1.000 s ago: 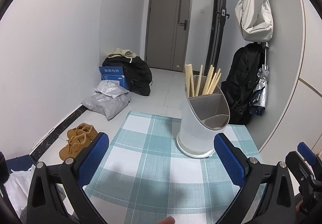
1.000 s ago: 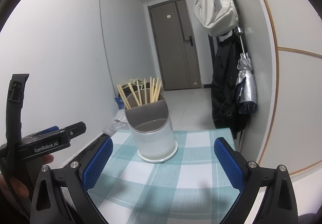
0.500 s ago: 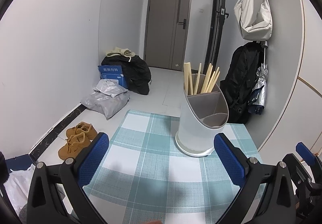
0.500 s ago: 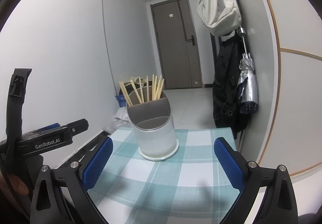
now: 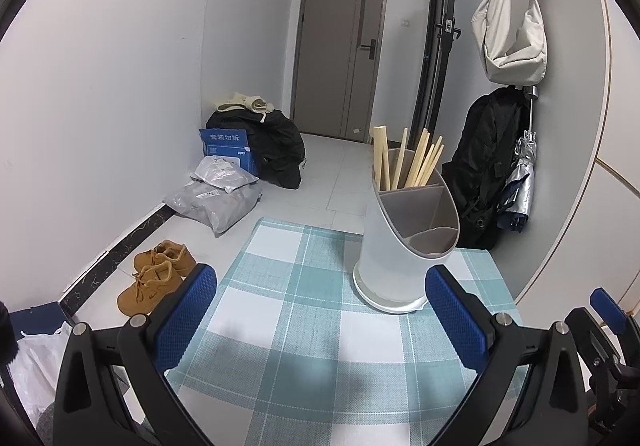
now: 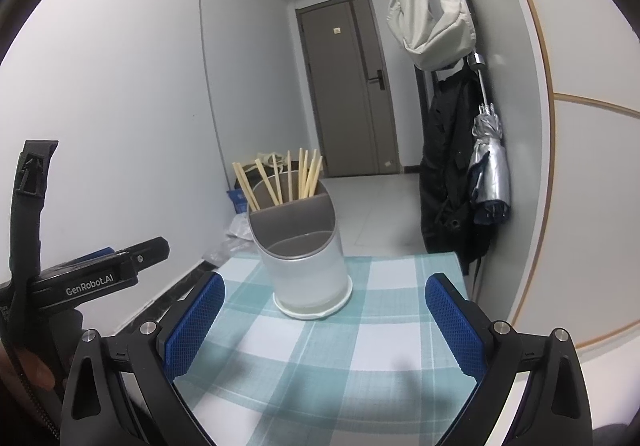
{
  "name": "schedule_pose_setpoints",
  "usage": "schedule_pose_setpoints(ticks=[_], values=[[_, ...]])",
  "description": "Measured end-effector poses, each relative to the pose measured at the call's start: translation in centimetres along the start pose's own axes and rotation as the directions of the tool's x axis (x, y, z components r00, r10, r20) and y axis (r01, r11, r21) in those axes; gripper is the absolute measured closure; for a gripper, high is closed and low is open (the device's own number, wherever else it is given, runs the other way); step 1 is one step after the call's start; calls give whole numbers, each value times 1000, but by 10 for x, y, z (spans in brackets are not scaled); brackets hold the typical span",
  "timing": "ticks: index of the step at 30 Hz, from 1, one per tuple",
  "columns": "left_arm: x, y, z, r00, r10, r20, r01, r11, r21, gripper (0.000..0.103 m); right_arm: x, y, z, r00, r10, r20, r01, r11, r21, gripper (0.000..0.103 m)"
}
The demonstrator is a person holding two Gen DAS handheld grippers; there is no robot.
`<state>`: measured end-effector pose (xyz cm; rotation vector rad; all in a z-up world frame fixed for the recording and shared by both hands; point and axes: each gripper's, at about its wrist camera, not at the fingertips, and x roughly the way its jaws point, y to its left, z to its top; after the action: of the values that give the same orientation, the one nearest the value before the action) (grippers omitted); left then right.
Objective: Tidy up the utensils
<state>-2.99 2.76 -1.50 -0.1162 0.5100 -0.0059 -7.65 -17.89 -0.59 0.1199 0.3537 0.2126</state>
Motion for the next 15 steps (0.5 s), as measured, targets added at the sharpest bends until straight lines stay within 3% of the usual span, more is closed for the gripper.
schedule_pose_setpoints(ticks=[15], values=[[0, 1, 0, 1000, -3, -1, 3, 1000, 3, 2, 2, -1, -1, 1000, -14, -12, 14, 1000, 5, 2]])
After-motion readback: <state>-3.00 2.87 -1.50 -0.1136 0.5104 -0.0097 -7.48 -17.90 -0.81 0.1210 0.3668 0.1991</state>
